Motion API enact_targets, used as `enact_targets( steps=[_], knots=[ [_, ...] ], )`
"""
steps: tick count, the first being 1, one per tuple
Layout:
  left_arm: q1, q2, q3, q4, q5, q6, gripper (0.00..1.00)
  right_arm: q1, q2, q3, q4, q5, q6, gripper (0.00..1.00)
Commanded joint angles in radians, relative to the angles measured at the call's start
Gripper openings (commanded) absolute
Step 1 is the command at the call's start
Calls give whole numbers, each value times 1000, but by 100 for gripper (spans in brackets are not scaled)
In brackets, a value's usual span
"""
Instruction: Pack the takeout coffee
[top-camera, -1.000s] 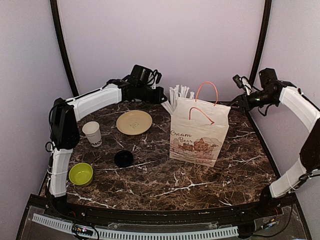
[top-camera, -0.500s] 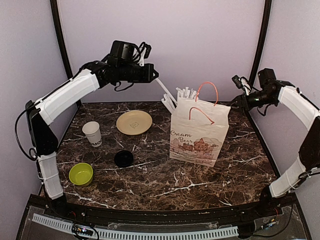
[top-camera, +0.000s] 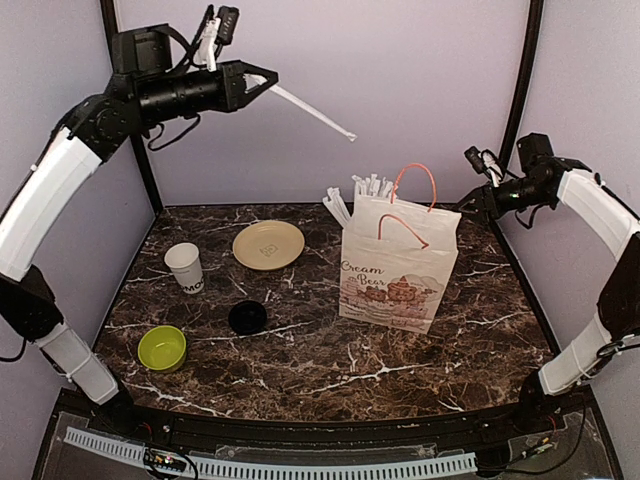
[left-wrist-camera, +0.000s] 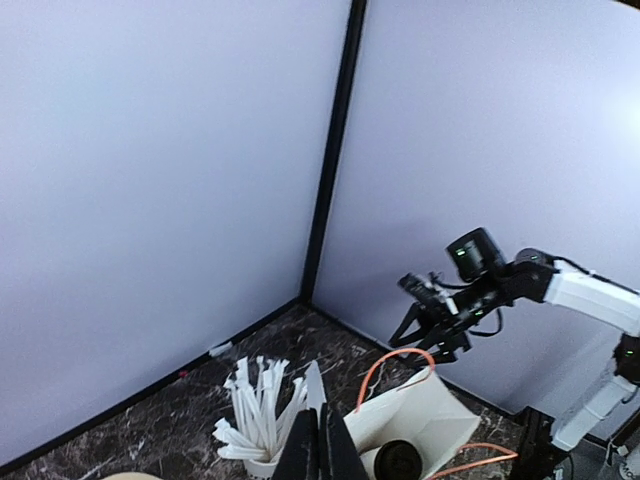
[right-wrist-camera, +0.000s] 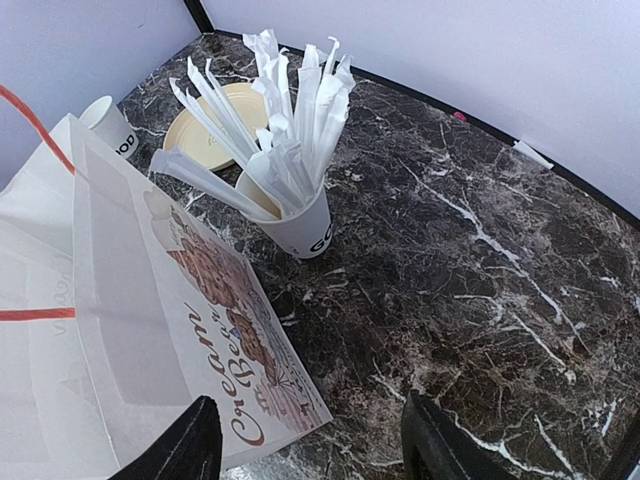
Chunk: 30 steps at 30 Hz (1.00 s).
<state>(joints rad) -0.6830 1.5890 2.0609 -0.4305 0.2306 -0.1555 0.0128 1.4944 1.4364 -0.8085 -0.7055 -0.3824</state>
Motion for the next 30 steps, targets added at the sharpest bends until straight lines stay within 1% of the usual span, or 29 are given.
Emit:
enact_targets(
  steps=[1, 6, 9, 11, 14, 17, 18, 19, 20, 21, 22, 23, 24, 25, 26, 27, 29, 30],
  knots=[
    [-22, -51, 4, -24, 195, 25, 0, -2, 7, 40, 4, 0, 7, 61],
    [-73, -23, -29, -89, 251, 29, 0, -3, 6, 48, -1, 0, 9, 61],
    [-110, 7, -72, -68, 279, 17, 0, -3, -2, 44, 1, 3, 9, 61],
    [-128, 38, -108, -15, 316, -6, 0, -3, -7, 37, 3, 6, 11, 61],
    [-159, 98, -159, 128, 380, -66, 0, -3, -15, 28, 5, 9, 10, 61],
    [-184, 151, -224, 336, 413, -187, 0, -3, -23, 17, 11, 14, 10, 61],
    [-194, 180, -234, 376, 415, -236, 0, -3, -26, 14, 12, 15, 10, 61],
    [-200, 207, -250, 450, 413, -258, 0, -3, -28, 11, 13, 17, 9, 61],
    [-206, 222, -253, 474, 410, -289, 5, -3, -29, 8, 15, 18, 10, 61],
    [-208, 250, -242, 479, 397, -296, 13, -3, -29, 6, 14, 19, 9, 61],
    [-211, 262, -230, 460, 384, -289, 31, -2, -31, 6, 15, 21, 8, 61],
    [-210, 278, -197, 392, 337, -274, 37, -3, -33, 6, 14, 21, 8, 61],
    [-209, 280, -167, 351, 308, -235, 47, -2, -35, 3, 14, 21, 8, 61],
    [-210, 274, -158, 279, 243, -209, 56, -3, -38, 1, 15, 23, 8, 61],
    [-210, 268, -142, 247, 211, -156, 60, -2, -41, -2, 17, 24, 7, 61],
    [-210, 251, -137, 192, 139, -131, 67, -3, -42, -5, 19, 24, 7, 61],
    [-205, 219, -127, 135, 56, -61, 73, -3, -43, -11, 25, 24, 7, 61],
    [-203, 208, -126, 123, 31, -22, 75, -3, -39, -11, 25, 24, 7, 61]
  ],
)
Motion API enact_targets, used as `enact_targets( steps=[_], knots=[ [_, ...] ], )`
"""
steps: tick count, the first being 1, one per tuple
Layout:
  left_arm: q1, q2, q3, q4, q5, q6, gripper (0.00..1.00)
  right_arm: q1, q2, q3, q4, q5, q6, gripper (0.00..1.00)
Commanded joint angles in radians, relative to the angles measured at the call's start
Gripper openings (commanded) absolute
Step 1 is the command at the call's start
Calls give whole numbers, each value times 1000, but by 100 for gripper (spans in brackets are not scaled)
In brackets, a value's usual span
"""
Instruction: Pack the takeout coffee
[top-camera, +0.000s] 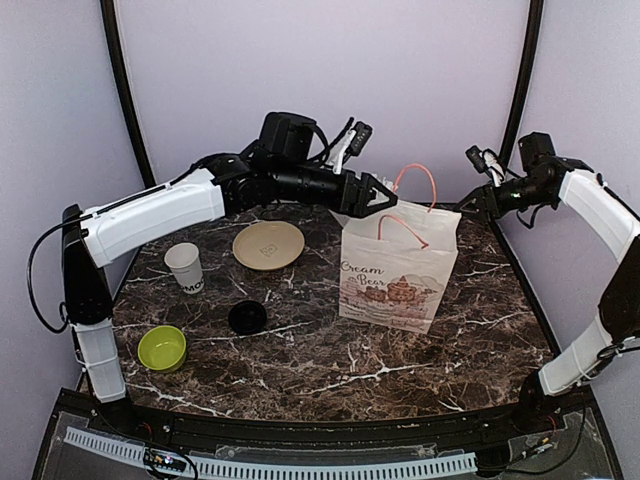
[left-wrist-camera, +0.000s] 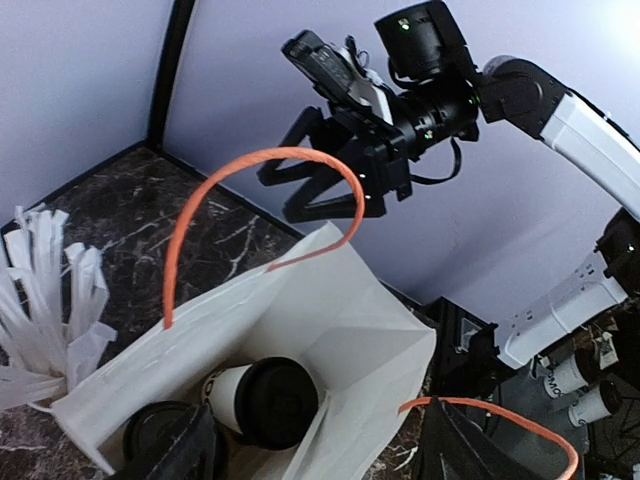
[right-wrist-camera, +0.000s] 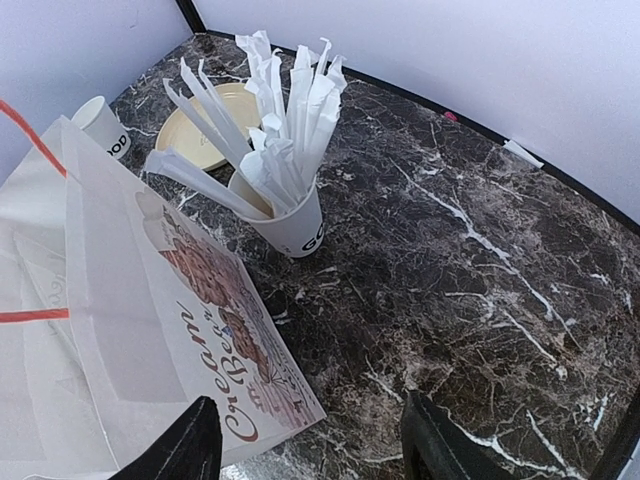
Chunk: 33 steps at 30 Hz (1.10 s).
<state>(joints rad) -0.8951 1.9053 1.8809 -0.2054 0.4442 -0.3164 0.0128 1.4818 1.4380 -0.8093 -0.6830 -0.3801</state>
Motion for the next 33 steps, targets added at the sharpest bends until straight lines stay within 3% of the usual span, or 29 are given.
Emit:
enact_targets(
  steps=[1, 4, 6, 9, 14, 21, 27, 33],
  knots=[
    [18, -132, 51, -121, -237, 150, 77, -3, -22, -13, 27, -2, 4, 61],
    [69, -176, 12, -135, -341, 129, 78, -3, -12, -10, 24, -4, 4, 61],
    [143, -182, -4, -166, -348, 65, 72, -2, -8, -7, 21, -3, 1, 61],
    [254, -157, -17, -203, -292, -2, 62, -3, -8, -7, 22, 4, 0, 61],
    [321, -62, -14, -184, -204, -14, 50, -3, 7, 0, 14, 14, -2, 61],
    [354, 79, -19, -74, -75, -55, 58, -3, 27, 28, -5, 26, -1, 61],
    [365, 152, -18, 20, 38, -114, 56, -3, 42, 38, -11, 31, 0, 61],
    [365, 173, -34, 76, 64, -166, 54, -3, 50, 33, -9, 34, -1, 61]
  ],
)
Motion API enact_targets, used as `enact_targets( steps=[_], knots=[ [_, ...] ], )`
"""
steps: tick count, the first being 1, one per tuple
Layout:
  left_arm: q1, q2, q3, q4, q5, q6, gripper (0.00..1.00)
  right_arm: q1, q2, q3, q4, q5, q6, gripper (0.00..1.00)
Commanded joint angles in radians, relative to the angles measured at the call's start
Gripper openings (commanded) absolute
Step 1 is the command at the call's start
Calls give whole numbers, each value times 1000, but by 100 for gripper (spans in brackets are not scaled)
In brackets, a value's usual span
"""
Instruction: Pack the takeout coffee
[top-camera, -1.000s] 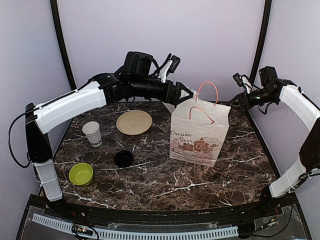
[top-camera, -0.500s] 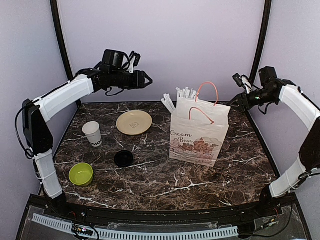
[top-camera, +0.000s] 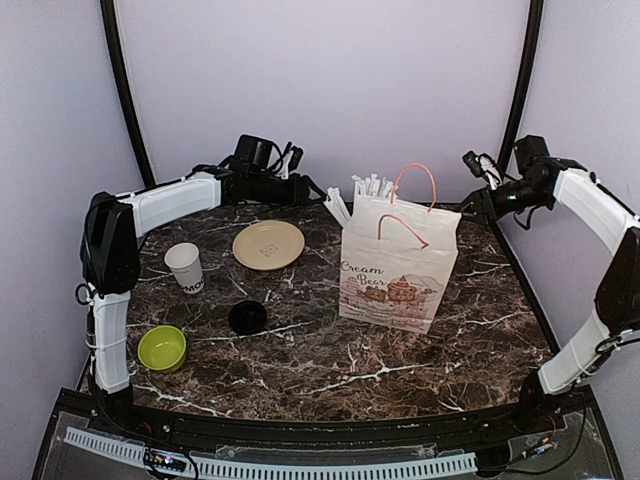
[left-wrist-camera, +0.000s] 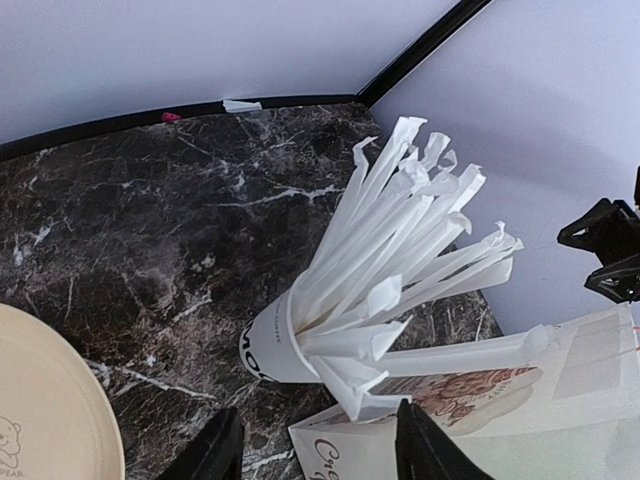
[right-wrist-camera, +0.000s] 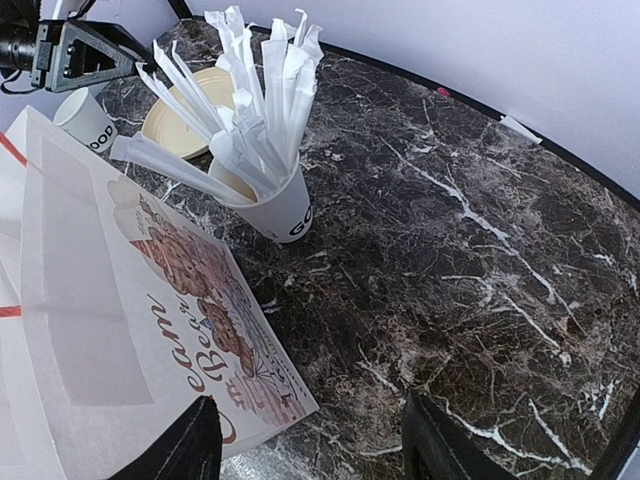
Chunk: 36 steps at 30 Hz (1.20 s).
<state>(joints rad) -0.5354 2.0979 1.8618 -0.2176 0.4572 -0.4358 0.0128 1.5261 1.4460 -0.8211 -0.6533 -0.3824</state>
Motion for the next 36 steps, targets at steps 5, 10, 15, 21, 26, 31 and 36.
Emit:
enact_targets(
  steps=[5, 10, 15, 21, 26, 31, 36],
  knots=[
    [5, -22, -42, 148, 66, -89, 51, -3, 15, 25, 5, 0, -1, 61],
    [5, -3, -37, 150, 84, -102, 45, -4, 25, 27, 6, -3, 0, 61],
    [6, 6, -40, 150, 93, -102, 36, -3, 29, 28, 5, -4, -2, 61],
    [5, 18, -28, 140, 97, -101, 32, -3, 31, 30, 5, -5, -2, 61],
    [6, 32, -15, 130, 102, -99, 32, -3, 29, 27, 6, -2, -1, 61],
    [5, 32, 0, 120, 100, -94, 21, -2, 28, 25, 7, 0, -2, 61],
    [5, 20, 25, 89, 100, -89, 15, -3, 32, 27, 8, -2, -3, 61]
  ],
)
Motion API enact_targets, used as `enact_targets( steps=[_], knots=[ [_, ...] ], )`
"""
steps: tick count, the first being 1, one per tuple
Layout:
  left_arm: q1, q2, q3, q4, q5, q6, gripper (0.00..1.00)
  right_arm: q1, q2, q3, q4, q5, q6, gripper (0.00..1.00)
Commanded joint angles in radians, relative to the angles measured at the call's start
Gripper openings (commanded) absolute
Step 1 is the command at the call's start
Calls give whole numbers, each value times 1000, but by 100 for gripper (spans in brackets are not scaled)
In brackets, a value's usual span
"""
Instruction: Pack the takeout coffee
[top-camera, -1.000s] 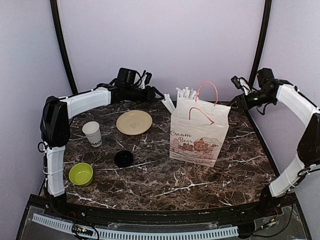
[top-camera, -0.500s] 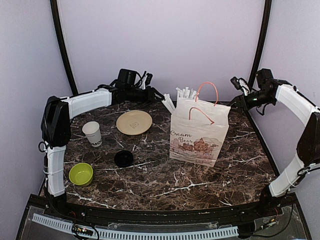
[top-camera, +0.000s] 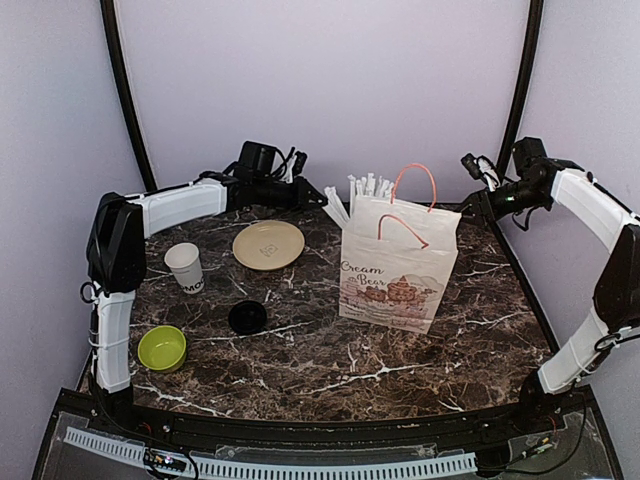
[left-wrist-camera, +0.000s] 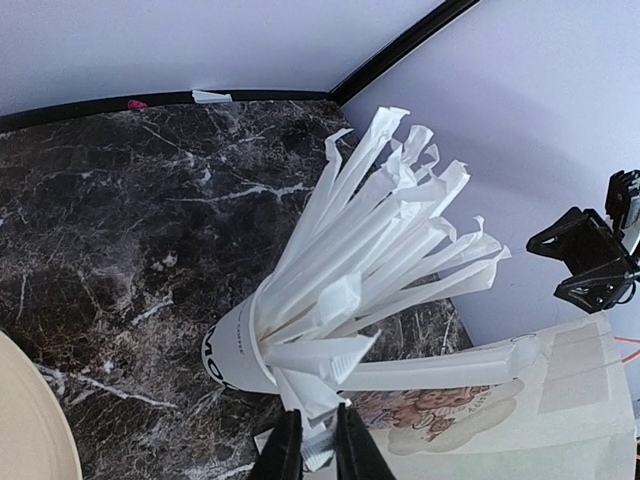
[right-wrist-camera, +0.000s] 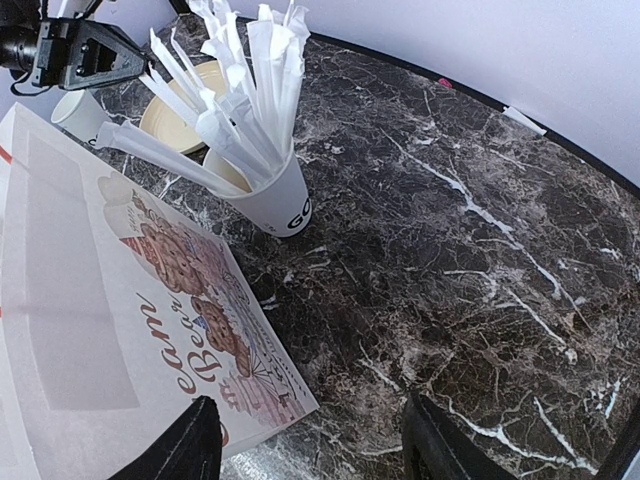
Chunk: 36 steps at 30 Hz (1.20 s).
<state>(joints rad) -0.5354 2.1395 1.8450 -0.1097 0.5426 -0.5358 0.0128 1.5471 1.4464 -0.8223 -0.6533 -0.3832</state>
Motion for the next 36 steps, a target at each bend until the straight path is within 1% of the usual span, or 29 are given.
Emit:
enact_targets(
  steps=[1, 7, 17, 20, 24, 26, 28, 31, 33, 36],
  knots=[
    [5, -34, 43, -21, 11, 14, 13, -3, 12, 26, 9, -3, -2, 61],
    [4, -96, 51, -71, -22, 47, 9, -2, 21, 32, 10, -7, -2, 61],
    [3, -203, 74, -178, -91, 115, 6, -3, 31, 48, 1, -12, -4, 61],
    [3, -247, 95, -212, -113, 142, 2, -2, 30, 48, -1, -11, -4, 61],
    [3, -309, 135, -286, -159, 188, 0, -3, 23, 46, -1, -8, -4, 61],
    [3, -338, 172, -363, -181, 216, 0, -2, 19, 47, -1, -5, -4, 61],
    [3, -375, 204, -406, -194, 234, 0, -3, 14, 51, -4, 3, -5, 61],
    [3, -451, 212, -417, -186, 247, 0, -2, 1, 58, -8, 18, -5, 61],
    [4, -511, 202, -405, -142, 248, 0, -3, -7, 58, -8, 24, -6, 61],
    [3, -581, 198, -392, -35, 230, 0, -4, -19, 57, -8, 29, -3, 61]
  ],
)
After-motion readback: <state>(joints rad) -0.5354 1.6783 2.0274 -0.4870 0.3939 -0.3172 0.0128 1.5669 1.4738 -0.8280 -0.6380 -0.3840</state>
